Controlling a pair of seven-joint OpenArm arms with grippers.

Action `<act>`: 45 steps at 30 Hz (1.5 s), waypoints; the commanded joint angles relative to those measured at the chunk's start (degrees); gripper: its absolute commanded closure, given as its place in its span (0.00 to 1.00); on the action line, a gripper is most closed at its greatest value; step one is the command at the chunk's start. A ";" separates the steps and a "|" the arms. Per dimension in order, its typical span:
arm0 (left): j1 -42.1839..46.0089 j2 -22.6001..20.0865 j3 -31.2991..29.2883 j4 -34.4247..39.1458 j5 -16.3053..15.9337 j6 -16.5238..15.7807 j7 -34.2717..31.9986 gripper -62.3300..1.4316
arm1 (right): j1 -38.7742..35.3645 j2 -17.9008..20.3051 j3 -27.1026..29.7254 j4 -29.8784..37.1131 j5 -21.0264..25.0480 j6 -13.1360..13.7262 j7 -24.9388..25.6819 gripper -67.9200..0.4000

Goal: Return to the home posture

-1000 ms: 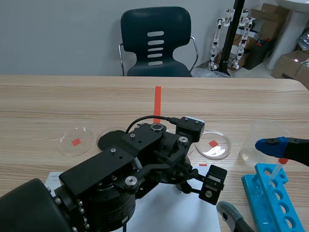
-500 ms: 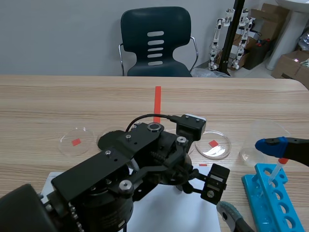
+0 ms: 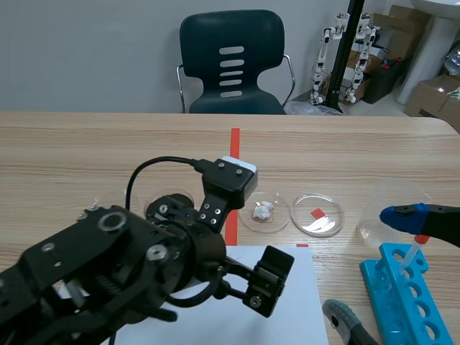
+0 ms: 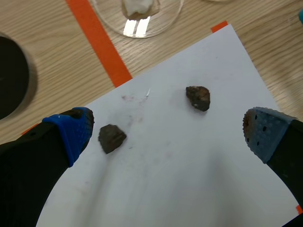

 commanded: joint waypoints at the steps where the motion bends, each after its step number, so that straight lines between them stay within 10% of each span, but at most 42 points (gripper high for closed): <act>1: 1.88 -1.81 -1.70 2.51 -0.13 -0.26 -2.67 0.00 | 0.09 0.61 0.66 0.39 0.81 0.07 0.85 0.08; 19: 29.22 -20.72 -33.97 17.79 -2.08 -15.85 -25.14 0.00 | 0.09 0.61 0.66 0.39 0.81 0.07 0.85 0.08; 45: 52.76 -21.64 -53.81 32.33 -5.33 -28.15 -36.44 0.00 | 0.09 0.61 0.66 0.39 0.81 0.07 0.85 0.08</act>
